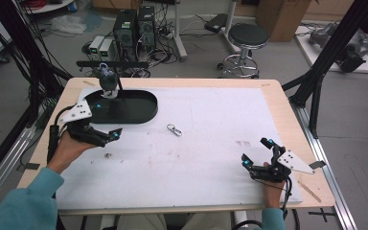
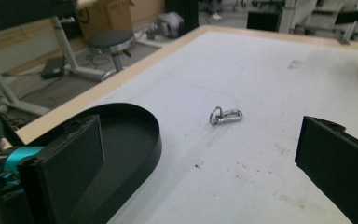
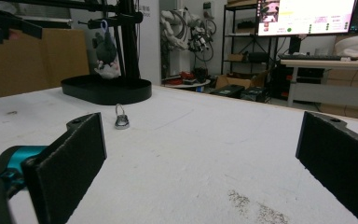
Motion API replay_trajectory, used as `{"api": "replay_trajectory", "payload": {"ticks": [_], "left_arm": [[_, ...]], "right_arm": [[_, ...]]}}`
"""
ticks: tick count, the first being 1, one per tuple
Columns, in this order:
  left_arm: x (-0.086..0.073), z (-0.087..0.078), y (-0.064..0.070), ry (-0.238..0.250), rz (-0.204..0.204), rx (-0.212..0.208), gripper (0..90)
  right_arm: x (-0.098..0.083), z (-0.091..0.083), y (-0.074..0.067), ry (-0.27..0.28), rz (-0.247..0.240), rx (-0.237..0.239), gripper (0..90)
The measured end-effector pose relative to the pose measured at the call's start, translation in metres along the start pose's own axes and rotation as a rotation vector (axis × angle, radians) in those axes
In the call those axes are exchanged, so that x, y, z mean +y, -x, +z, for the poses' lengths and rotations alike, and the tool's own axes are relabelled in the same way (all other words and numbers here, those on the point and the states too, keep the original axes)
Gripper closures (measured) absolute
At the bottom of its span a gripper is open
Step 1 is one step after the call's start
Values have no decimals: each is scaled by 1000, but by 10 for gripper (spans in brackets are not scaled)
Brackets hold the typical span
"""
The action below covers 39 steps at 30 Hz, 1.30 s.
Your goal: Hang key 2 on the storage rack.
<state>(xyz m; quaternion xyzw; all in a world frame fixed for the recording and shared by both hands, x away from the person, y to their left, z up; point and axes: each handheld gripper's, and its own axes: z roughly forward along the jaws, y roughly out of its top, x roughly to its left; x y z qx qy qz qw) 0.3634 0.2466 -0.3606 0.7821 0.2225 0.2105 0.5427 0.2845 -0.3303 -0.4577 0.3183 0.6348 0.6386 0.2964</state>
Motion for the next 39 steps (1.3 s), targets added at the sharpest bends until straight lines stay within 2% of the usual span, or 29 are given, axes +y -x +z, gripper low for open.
{"api": "replay_trajectory", "payload": {"ticks": [4, 6, 19, 25, 29, 33, 39], "left_arm": [[9, 13, -2, -28, 23, -6, 17], [13, 18, -4, -36, 21, -11, 17], [36, 62, -7, -110, 67, -79, 17], [42, 85, -1, -148, 99, -100, 17], [47, 99, 0, -183, 112, -116, 17], [52, 114, 1, -197, 118, -133, 17], [56, 137, 4, -225, 140, -181, 17]], "right_arm": [[0, 0, 0, 0, 1, 2, 8], [0, 0, 0, -3, 5, 1, 8], [0, 0, 0, 2, -1, 1, 8], [0, 0, 0, 0, 3, 1, 8], [0, 0, 1, 3, 1, 2, 8], [0, 0, 0, 0, 5, 2, 8], [0, 0, 0, 1, 6, 4, 8]]}}
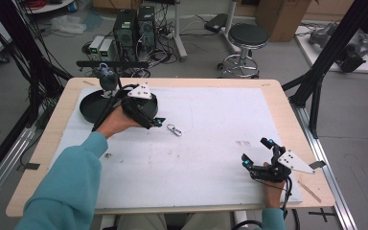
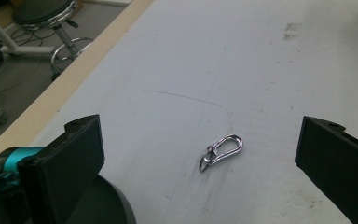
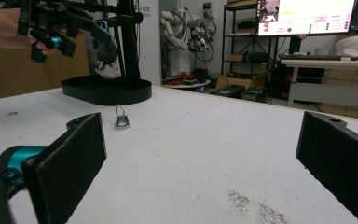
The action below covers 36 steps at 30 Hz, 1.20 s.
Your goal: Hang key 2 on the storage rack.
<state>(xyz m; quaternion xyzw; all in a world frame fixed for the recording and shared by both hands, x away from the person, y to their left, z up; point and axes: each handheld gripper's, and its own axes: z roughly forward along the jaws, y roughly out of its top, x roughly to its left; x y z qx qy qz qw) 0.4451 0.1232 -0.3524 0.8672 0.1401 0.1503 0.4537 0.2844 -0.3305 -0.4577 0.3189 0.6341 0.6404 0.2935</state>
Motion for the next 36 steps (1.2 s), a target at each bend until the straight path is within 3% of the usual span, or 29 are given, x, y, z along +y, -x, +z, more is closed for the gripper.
{"api": "replay_trajectory", "payload": {"ticks": [12, 17, 29, 36], "left_arm": [[7, 28, -4, -18, 24, -91, 17], [1, 36, -6, -63, 24, -96, 17], [-10, 51, -10, -110, 6, -115, 17], [-15, 61, -10, -162, 8, -120, 18]], "right_arm": [[0, 0, 0, -3, 2, -1, 8], [0, 0, 0, -3, 2, -1, 8], [0, 0, 0, -3, 4, -2, 8], [0, 0, 0, -2, 1, -1, 8]]}}
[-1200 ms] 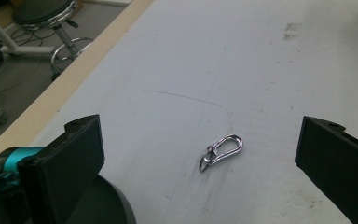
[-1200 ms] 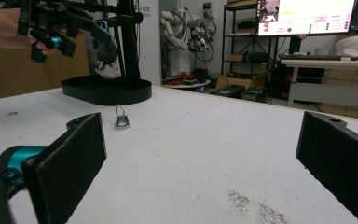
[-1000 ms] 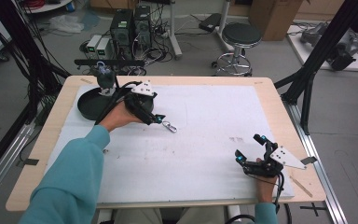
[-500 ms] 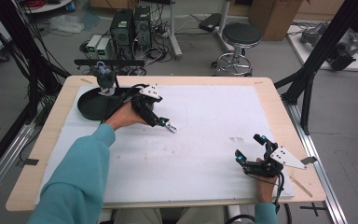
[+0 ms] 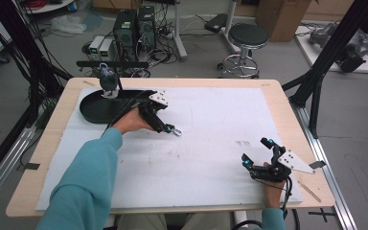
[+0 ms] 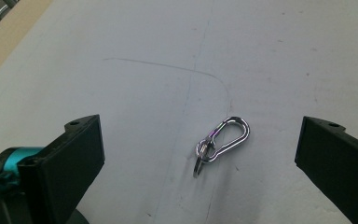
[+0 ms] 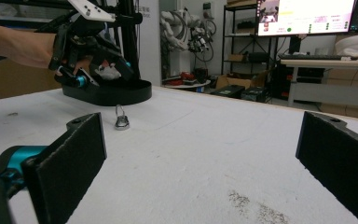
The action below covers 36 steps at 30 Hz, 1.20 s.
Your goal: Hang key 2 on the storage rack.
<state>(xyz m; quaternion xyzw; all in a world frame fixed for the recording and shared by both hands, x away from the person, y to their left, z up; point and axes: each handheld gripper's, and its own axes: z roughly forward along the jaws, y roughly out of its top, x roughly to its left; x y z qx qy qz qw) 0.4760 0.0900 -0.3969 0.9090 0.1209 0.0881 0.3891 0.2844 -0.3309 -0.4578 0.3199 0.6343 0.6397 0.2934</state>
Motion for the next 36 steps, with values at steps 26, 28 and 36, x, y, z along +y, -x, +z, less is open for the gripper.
{"api": "replay_trajectory", "payload": {"ticks": [26, 28, 36], "left_arm": [[-4, 13, 3, -161, 19, -20, 284], [-4, 13, 2, -169, 16, -15, 322], [-4, 15, 3, -176, 24, -21, 463]], "right_arm": [[0, 0, 0, 1, 8, 0, 8], [0, 0, 0, 1, 6, -1, 8], [0, 0, 0, 0, 6, -1, 8]]}}
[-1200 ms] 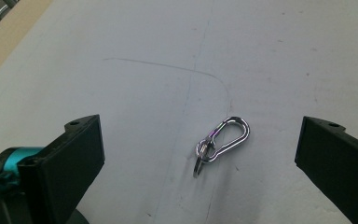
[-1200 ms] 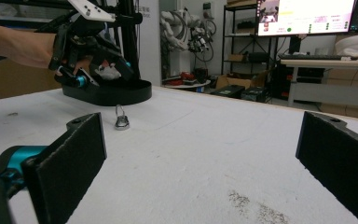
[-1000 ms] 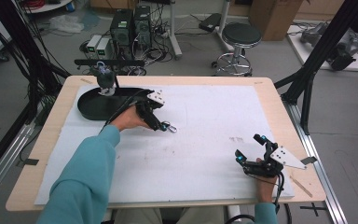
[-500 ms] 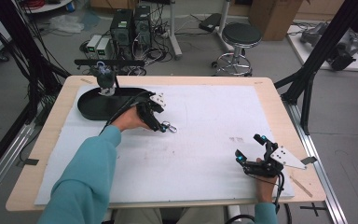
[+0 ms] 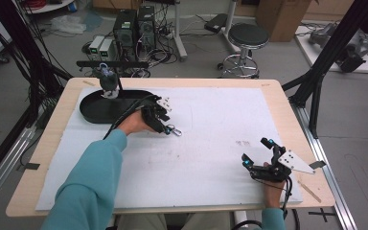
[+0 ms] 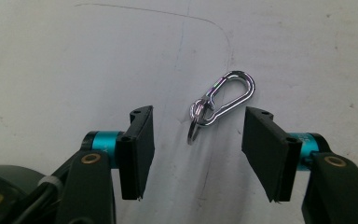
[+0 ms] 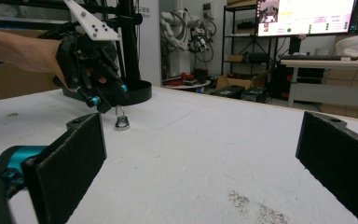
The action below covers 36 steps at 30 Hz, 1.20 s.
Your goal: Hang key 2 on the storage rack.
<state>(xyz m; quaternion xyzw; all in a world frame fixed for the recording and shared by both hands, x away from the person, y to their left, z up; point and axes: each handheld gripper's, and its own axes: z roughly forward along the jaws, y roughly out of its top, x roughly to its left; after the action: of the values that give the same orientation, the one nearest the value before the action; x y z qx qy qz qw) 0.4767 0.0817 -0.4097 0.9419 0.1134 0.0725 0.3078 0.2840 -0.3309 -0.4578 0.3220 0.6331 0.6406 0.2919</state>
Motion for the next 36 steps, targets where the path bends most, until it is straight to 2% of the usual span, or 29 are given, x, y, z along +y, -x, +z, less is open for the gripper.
{"api": "replay_trajectory", "payload": {"ticks": [1, 4, 9, 14, 17, 22, 27, 28, 31, 36], "left_arm": [[0, 1, 0, -3, 10, -4, 474], [1, 2, 0, -3, 0, -18, 511], [4, 2, -1, -24, 9, 1, 548], [3, 2, -1, -31, 19, 16, 608], [4, 3, -1, -29, 31, 8, 657], [4, 4, 0, -44, 38, 29, 699], [4, 3, 0, -36, 50, 27, 742], [4, 3, 0, -35, 41, 25, 744], [4, 4, 0, -53, 54, 21, 765], [4, 4, 1, -48, 55, 18, 814]], "right_arm": [[0, 0, 0, 0, 1, 0, 8], [0, 0, 0, 0, 1, 0, 8], [0, 0, 1, 6, -2, 2, 8], [0, 0, 1, 6, 0, 3, 8], [0, 0, 1, 6, -1, 3, 8], [0, 0, 1, 3, 3, 5, 8], [0, 0, 1, 9, -5, 2, 8], [0, 0, 0, 2, 7, 3, 8], [0, 0, 1, 10, -5, 2, 8], [0, 0, 1, 9, -1, 1, 8]]}}
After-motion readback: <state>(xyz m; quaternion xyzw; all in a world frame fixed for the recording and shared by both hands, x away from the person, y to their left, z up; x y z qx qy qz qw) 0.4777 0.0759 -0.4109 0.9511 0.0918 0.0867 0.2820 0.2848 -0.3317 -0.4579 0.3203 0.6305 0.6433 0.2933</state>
